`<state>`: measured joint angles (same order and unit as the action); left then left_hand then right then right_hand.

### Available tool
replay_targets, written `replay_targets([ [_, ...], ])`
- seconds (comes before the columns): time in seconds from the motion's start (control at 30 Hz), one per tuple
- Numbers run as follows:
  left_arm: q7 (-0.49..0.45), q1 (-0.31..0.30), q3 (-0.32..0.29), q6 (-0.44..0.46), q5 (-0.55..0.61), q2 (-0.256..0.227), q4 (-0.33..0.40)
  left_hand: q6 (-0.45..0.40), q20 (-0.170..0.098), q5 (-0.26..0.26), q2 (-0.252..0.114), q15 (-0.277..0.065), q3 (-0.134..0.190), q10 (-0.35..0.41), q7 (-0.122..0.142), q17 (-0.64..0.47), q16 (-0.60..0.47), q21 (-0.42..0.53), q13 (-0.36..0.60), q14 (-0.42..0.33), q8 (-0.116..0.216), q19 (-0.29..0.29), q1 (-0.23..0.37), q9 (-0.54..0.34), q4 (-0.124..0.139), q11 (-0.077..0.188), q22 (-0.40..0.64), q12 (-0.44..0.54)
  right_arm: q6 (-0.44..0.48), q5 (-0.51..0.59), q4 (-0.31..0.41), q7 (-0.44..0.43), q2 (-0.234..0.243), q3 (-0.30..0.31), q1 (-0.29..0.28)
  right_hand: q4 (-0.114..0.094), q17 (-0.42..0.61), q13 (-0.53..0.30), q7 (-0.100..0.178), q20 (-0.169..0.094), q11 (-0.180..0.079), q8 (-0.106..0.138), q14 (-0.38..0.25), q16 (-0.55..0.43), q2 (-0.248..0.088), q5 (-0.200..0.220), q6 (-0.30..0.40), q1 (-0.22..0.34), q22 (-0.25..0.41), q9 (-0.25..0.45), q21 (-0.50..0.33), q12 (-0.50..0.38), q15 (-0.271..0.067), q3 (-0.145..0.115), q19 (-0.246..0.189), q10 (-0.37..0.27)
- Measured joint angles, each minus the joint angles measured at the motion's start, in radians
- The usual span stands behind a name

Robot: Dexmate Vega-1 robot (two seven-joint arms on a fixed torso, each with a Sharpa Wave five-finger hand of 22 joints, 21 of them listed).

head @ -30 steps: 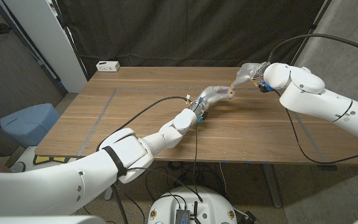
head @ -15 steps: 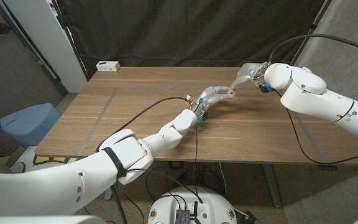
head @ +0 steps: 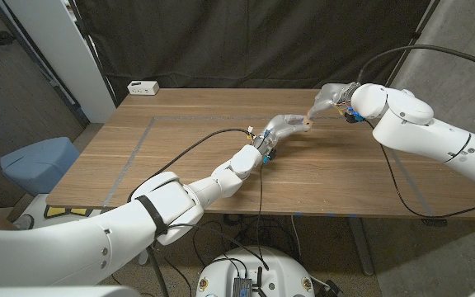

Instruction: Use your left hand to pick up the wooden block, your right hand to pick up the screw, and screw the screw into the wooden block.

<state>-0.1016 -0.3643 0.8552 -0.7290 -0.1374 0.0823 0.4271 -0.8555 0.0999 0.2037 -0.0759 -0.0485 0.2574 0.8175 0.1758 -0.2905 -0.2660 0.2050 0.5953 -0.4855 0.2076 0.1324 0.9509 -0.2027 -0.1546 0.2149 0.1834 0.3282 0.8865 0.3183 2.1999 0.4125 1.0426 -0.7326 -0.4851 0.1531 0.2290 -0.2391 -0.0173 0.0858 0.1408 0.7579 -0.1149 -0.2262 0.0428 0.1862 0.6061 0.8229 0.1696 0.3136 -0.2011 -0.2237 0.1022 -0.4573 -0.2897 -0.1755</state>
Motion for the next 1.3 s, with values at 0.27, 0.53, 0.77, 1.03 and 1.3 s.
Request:
replay_targets([
  [0.27,0.001,0.0,0.0,0.0,0.0,0.0,-0.001,0.0,0.0,0.0,0.0,0.0,0.0,0.0,0.0,0.0,0.004,0.0,0.0,0.0,0.0,0.0,0.0,0.0,0.0,0.0,0.0,-0.002,0.008,0.004,0.002,-0.001,0.0,-0.007,0.0,-0.006,0.001,0.0,0.005,-0.004,-0.007,0.023,-0.005,-0.007,-0.001,-0.005,0.023,-0.008,0.0,0.009,0.0,-0.006,0.005,0.006,-0.003,-0.007],
  [0.53,0.004,0.001,-0.001,0.0,0.0,0.0,-0.001,0.002,0.0,-0.001,0.0,0.0,0.0,-0.002,0.002,0.003,0.004,0.0,0.0,0.0,0.0,0.0,0.0,0.0,0.0,-0.001,0.0,0.003,0.021,0.017,0.004,0.007,-0.002,-0.023,0.008,-0.027,0.005,-0.002,0.008,-0.004,-0.003,0.038,-0.008,-0.007,0.026,-0.009,0.026,-0.068,0.0,0.027,0.0,-0.006,0.001,0.042,-0.003,-0.01],
  [0.77,0.005,0.001,-0.002,0.0,-0.001,-0.001,-0.001,-0.001,0.0,-0.004,0.0,0.0,0.0,-0.002,-0.001,0.003,0.004,0.0,0.0,0.0,0.0,0.0,0.0,0.001,0.0,0.002,0.0,0.004,0.03,0.029,0.005,0.016,-0.003,-0.029,0.012,-0.047,0.006,-0.005,-0.015,-0.004,-0.003,0.046,-0.008,-0.007,0.041,-0.005,-0.012,-0.123,0.0,0.046,0.0,-0.004,0.001,0.074,-0.003,-0.01],
  [1.03,0.013,0.004,-0.003,0.003,-0.005,0.0,-0.006,-0.001,0.0,0.0,0.0,0.0,0.0,-0.002,0.0,0.003,0.004,0.0,0.0,0.0,0.0,0.0,0.0,0.0,0.0,0.002,0.0,0.004,0.034,0.035,0.009,0.029,-0.004,-0.044,0.024,-0.05,0.011,-0.005,-0.027,0.004,0.006,0.046,0.0,-0.003,0.036,-0.001,-0.072,-0.141,0.0,0.056,0.005,0.006,0.008,0.088,0.004,0.006],
  [1.3,0.016,0.008,-0.003,0.005,-0.007,0.004,-0.013,0.0,0.0,0.0,0.0,0.0,0.0,-0.002,0.0,0.003,0.004,0.0,0.0,0.0,0.0,0.0,0.0,0.0,0.0,0.002,0.0,0.004,0.035,0.037,0.016,0.042,0.003,-0.044,0.026,-0.047,0.011,-0.005,-0.043,0.013,0.011,0.032,0.011,0.001,0.032,0.006,-0.131,-0.145,0.0,0.06,0.009,0.015,0.013,0.094,0.013,0.023],
])
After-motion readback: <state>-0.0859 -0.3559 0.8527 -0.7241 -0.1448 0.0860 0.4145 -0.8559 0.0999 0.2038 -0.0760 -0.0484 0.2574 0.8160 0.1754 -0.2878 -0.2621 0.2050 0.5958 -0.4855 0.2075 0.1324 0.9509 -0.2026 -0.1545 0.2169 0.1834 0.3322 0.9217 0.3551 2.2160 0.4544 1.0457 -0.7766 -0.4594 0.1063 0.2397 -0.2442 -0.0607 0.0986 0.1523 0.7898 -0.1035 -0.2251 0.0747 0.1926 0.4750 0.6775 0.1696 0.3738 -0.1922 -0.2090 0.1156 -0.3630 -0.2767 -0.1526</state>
